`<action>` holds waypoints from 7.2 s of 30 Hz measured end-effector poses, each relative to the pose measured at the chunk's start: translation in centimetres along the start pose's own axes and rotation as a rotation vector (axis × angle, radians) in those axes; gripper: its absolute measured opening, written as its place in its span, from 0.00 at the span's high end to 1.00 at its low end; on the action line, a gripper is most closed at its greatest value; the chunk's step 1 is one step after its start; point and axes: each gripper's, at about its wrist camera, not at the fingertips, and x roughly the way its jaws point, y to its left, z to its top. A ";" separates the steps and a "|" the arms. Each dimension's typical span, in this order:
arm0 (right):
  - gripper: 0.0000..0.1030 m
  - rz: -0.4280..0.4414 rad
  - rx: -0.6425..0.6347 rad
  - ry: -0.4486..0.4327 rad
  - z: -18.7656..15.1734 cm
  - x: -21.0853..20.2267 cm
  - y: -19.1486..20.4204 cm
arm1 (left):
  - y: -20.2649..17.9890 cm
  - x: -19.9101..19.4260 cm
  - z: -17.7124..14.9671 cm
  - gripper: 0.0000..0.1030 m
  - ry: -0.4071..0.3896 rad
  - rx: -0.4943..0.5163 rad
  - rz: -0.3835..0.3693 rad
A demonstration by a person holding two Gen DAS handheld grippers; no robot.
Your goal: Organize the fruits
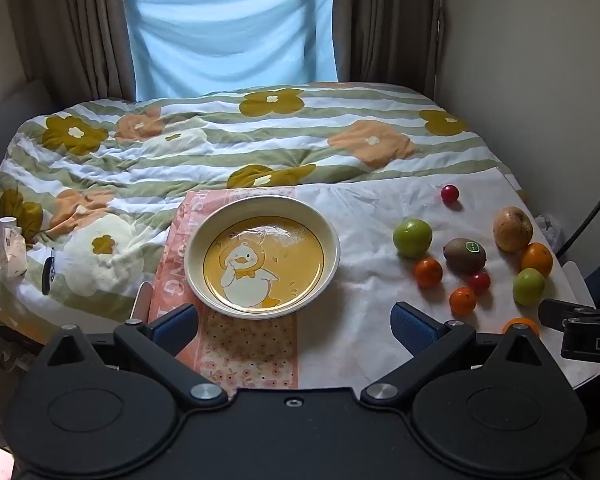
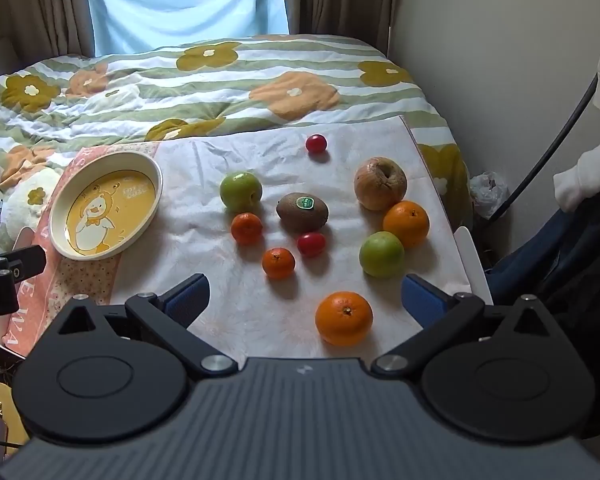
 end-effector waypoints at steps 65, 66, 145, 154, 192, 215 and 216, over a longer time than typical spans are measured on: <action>0.00 0.002 -0.002 -0.025 0.0 -0.8 0.7 | 0.0 -1.1 0.3 0.00 -0.044 0.012 0.016; 0.00 0.003 -0.003 -0.025 0.0 -0.7 0.6 | 0.0 -1.1 0.2 0.00 -0.045 0.011 0.016; 0.17 0.305 -0.184 0.091 -0.6 18.0 -14.7 | -25.0 14.4 -7.1 0.38 0.066 0.510 -0.393; 0.25 0.320 -0.191 0.102 -0.2 19.3 -14.0 | -24.8 14.5 -7.1 0.38 0.067 0.493 -0.390; 0.35 0.398 -0.302 -0.039 5.0 11.2 -8.4 | -13.8 6.0 -1.3 0.39 -0.061 0.198 -0.162; 0.35 0.458 -0.332 -0.049 10.3 14.1 10.0 | 5.2 13.3 7.2 0.39 -0.072 0.098 -0.040; 0.35 0.453 -0.331 -0.046 10.4 14.6 10.6 | 5.6 14.2 7.4 0.39 -0.063 0.105 -0.044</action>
